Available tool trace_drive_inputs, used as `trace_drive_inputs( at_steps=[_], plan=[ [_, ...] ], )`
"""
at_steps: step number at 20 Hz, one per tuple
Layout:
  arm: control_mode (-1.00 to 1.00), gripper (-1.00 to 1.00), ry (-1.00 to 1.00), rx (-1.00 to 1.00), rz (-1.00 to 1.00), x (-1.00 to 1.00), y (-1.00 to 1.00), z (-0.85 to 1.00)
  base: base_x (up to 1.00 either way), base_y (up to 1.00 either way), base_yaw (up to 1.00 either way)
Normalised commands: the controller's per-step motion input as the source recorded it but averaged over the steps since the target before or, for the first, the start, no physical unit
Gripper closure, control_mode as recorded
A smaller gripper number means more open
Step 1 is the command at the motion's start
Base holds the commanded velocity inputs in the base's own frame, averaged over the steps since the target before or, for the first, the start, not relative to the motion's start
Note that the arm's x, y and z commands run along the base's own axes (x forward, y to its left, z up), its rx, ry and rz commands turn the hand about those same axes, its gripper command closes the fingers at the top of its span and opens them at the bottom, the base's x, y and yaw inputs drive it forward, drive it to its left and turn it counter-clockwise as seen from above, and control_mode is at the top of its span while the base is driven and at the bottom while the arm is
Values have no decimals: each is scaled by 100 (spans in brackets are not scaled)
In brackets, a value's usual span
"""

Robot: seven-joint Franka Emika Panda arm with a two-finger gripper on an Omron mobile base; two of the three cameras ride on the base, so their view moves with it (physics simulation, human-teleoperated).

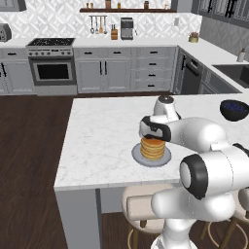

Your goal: Take the strawberry from the fridge and place it on top of the pancake, located on the dining counter.

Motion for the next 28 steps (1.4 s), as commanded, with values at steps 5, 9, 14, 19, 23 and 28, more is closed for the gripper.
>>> trace_drive_inputs(
  at_steps=[5, 9, 14, 19, 23, 28],
  plan=[
    [-100, -100, 0, 0, 0, 0, 0, 5, 0, 0, 0],
    [-100, -100, 0, 0, 0, -9, 0, 41, 0, 0, 0],
    [-100, -100, 0, -8, 0, -50, 24, 74, 0, 0, 0],
    [-100, -100, -1, -11, 1, -98, 82, 63, 0, 0, 0],
    [-100, -100, -6, -5, 0, -100, 100, 12, 0, 0, 0],
    [-100, -100, -6, -3, 0, -100, 100, -2, 0, 0, 0]
  ],
)
